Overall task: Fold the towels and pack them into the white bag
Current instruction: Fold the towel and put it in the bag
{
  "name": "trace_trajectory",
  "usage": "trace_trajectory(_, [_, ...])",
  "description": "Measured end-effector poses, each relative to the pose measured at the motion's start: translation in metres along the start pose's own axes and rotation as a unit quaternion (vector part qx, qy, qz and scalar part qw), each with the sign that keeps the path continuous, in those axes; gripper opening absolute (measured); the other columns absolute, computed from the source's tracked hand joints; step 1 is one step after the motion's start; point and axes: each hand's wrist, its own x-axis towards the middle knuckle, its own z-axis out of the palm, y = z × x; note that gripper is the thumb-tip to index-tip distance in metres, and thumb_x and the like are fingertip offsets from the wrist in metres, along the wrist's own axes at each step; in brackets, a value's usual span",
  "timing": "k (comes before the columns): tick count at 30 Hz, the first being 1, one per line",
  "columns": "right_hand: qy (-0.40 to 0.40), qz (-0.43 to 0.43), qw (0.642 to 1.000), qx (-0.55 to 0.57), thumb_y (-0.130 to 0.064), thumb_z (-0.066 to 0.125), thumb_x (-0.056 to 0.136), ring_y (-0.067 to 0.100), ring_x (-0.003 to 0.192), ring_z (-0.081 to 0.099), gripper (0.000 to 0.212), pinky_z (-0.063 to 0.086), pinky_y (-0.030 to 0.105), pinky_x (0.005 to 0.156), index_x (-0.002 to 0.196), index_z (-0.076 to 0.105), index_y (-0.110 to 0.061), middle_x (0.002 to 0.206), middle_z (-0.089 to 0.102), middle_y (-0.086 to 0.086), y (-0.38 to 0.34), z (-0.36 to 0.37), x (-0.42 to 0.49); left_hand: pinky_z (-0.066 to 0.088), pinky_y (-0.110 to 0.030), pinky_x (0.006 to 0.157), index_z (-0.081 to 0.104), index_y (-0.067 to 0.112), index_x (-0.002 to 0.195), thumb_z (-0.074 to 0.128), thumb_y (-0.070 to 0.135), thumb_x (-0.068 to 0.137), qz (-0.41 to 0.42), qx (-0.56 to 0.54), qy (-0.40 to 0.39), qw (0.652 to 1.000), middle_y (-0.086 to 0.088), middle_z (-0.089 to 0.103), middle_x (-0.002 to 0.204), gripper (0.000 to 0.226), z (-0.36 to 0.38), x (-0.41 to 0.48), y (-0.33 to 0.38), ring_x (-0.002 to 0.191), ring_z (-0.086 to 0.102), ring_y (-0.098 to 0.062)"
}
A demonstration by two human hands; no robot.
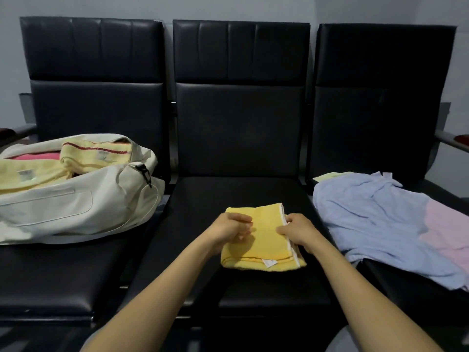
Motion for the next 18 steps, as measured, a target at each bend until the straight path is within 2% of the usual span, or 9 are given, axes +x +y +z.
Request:
trace_trajectory(2, [0.028,-0.003,1.0,-0.008,-0.015,0.062,0.09,0.017,0.09,0.056,0.027,0.048,0.031,0.079,0.116,0.055,-0.01,0.104,0.058,0.005,0.003,-0.001,0.003,0.051,-0.023,0.076,0.059,0.014,0.117,0.058,0.006,0.092,0.033,0.127,0.103,0.986,-0.001,0.057,0.117,0.027,-0.007,0.004,-0.004,0.097,0.056,-0.011])
trace_trajectory(4, [0.028,-0.001,0.999,-0.038,-0.016,0.063,0.09,0.016,0.091,0.055,0.031,0.047,0.029,0.077,0.12,0.053,-0.012,0.105,0.057,0.003,0.006,0.001,0.004,0.047,-0.024,0.077,0.054,0.015,0.121,0.061,0.01,0.09,0.015,0.202,0.152,0.967,-0.001,0.054,0.116,0.032,-0.014,0.011,-0.011,0.099,0.053,-0.012])
trace_trajectory(7, [0.039,0.008,0.993,-0.111,-0.022,0.063,0.091,0.014,0.086,0.054,0.029,0.041,0.025,0.068,0.118,0.055,-0.014,0.102,0.056,0.0,0.011,0.006,0.008,0.052,-0.031,0.084,0.054,0.012,0.109,0.065,0.025,0.09,-0.08,0.204,0.133,0.966,-0.001,0.055,0.102,0.025,-0.016,0.014,-0.017,0.088,0.055,-0.012])
trace_trajectory(11, [0.056,0.023,0.988,-0.14,-0.024,0.062,0.092,0.013,0.083,0.053,0.027,0.038,0.023,0.061,0.116,0.054,-0.013,0.1,0.056,0.001,0.013,0.006,0.013,0.054,-0.032,0.083,0.053,0.007,0.124,0.069,0.034,0.086,-0.112,0.138,0.111,0.978,-0.004,0.056,0.109,0.049,-0.016,0.021,-0.021,0.094,0.057,-0.016])
trace_trajectory(15, [0.036,0.081,0.991,-0.101,-0.028,0.063,0.092,0.024,0.106,0.057,0.056,0.044,0.029,0.072,0.136,0.038,-0.006,0.125,0.053,0.012,0.012,0.006,0.013,0.053,-0.033,0.084,0.046,0.008,0.13,0.08,0.037,0.074,-0.138,0.095,0.084,0.982,-0.006,0.053,0.121,0.071,-0.016,0.022,-0.023,0.102,0.056,-0.019])
trace_trajectory(18, [-0.009,0.089,0.994,-0.056,-0.035,0.063,0.091,0.024,0.108,0.054,0.06,0.042,0.029,0.076,0.136,0.038,-0.003,0.131,0.05,0.013,0.011,0.005,0.013,0.051,-0.032,0.085,0.05,0.009,0.126,0.079,0.027,0.075,-0.123,0.103,0.076,0.984,-0.005,0.054,0.119,0.061,-0.013,0.021,-0.023,0.103,0.055,-0.019])
